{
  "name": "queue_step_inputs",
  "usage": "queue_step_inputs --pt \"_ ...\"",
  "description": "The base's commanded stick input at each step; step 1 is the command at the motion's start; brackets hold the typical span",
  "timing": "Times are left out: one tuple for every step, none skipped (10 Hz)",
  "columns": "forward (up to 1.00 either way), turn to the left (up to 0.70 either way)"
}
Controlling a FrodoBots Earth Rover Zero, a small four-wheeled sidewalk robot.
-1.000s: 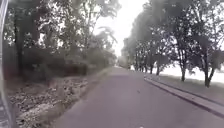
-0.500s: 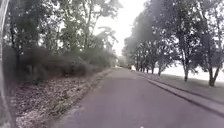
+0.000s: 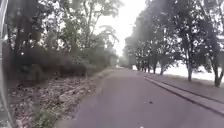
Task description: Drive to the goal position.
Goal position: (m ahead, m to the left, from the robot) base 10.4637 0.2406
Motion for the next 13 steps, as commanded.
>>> queue_step_inputs --pt "0.70 0.01" --pt "0.70 -0.02" --pt "0.70 -0.31" --pt "0.70 -0.24" --pt "0.70 -0.14" --pt "0.70 -0.03" --pt "0.70 0.01" --pt "0.70 0.01" --pt "0.70 0.01" --pt "0.70 0.01" --pt "0.70 0.01" --pt "0.70 0.01" --pt "0.70 0.01"
